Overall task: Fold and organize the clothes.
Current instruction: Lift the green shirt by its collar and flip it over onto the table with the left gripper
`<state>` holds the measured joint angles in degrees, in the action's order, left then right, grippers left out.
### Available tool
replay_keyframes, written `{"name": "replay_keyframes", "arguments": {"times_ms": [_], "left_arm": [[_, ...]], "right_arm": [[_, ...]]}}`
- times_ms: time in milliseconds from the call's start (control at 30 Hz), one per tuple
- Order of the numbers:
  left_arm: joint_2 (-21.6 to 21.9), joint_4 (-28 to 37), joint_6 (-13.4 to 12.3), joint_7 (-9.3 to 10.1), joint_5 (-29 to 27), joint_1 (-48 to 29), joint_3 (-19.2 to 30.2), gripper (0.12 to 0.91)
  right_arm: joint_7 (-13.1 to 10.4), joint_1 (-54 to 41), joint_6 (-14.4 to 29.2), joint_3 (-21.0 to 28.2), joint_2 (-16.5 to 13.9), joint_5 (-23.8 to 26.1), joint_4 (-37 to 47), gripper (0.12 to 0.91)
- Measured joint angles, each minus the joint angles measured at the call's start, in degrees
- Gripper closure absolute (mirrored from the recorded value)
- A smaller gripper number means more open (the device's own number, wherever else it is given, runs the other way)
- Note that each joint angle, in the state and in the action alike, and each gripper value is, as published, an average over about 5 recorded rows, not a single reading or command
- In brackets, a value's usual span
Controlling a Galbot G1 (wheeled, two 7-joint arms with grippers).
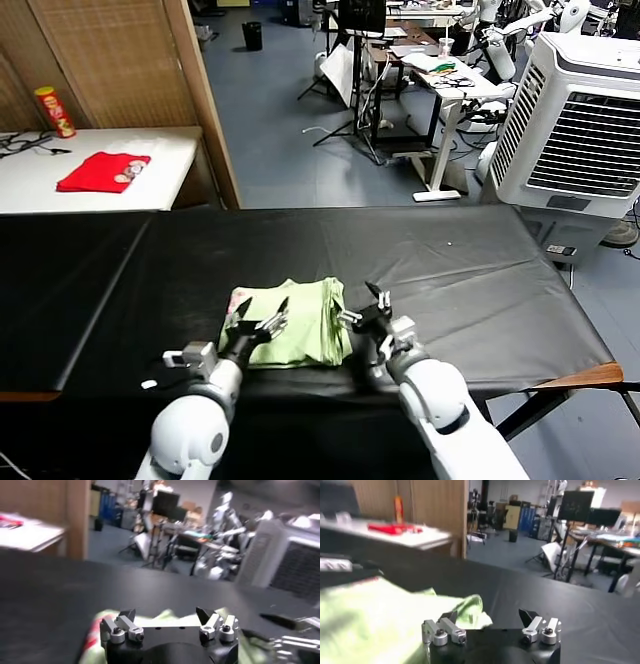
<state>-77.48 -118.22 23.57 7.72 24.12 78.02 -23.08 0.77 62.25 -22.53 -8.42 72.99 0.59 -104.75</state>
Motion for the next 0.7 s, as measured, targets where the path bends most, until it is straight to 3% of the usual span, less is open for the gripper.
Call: {"name": "replay_keyframes", "arguments": {"times_ms": [100, 233, 467, 700], "left_arm": [[0.6, 0.7, -0.6, -0.17, 0.5, 0.4, -1.5, 0.232], [0.7, 2.3, -1.7, -0.68, 1.8, 0.3, -3.3, 0.232], [0.6, 6.1, -2.8, -1.22, 9.8, -0.3, -6.5, 0.232], [0.4, 8.4, -2.0, -0.77, 22.4, -0.2, -9.5, 0.232]], "right_arm": [[-1.1, 0.6, 1.2, -0.3, 0.0, 5.8, 0.0, 0.227], [-1.9, 1.6, 1.7, -1.3, -0.1, 9.2, -1.1, 0.227], [-1.9, 3.8, 3.4, -3.3, -0.5, 8.7, -3.6, 0.227], [-1.7, 5.0, 4.3, -3.4, -0.1, 8.5, -4.2, 0.227]]}}
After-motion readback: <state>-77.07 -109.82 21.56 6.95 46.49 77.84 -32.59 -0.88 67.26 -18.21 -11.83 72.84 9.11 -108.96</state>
